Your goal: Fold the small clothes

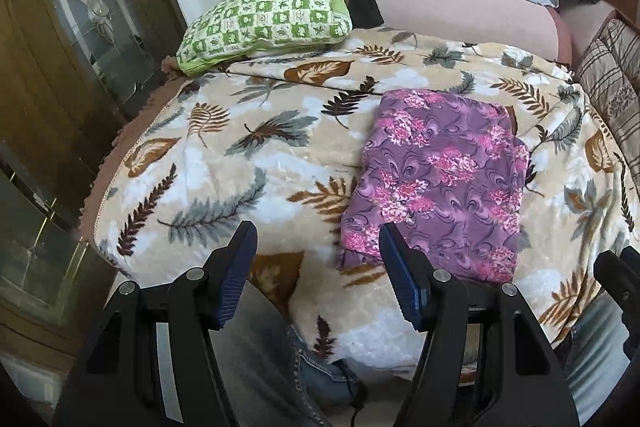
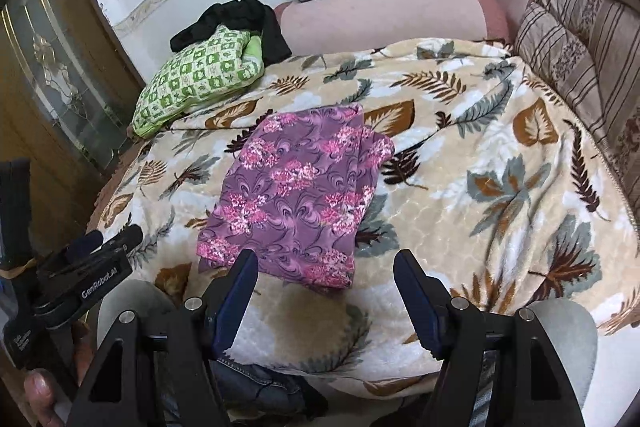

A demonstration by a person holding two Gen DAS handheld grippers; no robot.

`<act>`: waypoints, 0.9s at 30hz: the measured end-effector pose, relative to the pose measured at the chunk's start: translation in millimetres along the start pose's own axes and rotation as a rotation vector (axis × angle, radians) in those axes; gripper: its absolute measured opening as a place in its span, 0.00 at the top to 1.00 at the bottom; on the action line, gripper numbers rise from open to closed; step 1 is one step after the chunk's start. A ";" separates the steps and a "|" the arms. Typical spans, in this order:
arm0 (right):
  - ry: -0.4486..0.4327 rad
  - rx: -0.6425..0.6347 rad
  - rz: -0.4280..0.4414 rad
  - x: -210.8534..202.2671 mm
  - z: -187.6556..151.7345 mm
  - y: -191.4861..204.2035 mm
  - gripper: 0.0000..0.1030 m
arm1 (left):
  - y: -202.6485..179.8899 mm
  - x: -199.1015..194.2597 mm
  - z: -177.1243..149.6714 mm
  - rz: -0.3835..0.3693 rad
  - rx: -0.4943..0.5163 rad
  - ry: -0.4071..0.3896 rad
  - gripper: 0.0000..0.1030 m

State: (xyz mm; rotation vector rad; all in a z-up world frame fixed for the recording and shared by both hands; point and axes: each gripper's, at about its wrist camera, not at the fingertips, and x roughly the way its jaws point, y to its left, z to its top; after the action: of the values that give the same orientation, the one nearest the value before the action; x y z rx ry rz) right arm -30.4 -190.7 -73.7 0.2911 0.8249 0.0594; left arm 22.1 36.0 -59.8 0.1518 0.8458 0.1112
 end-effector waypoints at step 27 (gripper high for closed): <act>-0.029 -0.035 -0.068 -17.7 7.2 12.5 0.34 | -10.6 -35.8 5.9 -0.073 0.024 -0.034 0.38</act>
State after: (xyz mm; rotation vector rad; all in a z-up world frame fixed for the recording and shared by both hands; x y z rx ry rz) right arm -36.4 -183.3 -53.0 0.2298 0.8037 0.0057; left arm 3.4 19.3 -31.4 0.1446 0.8177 0.0301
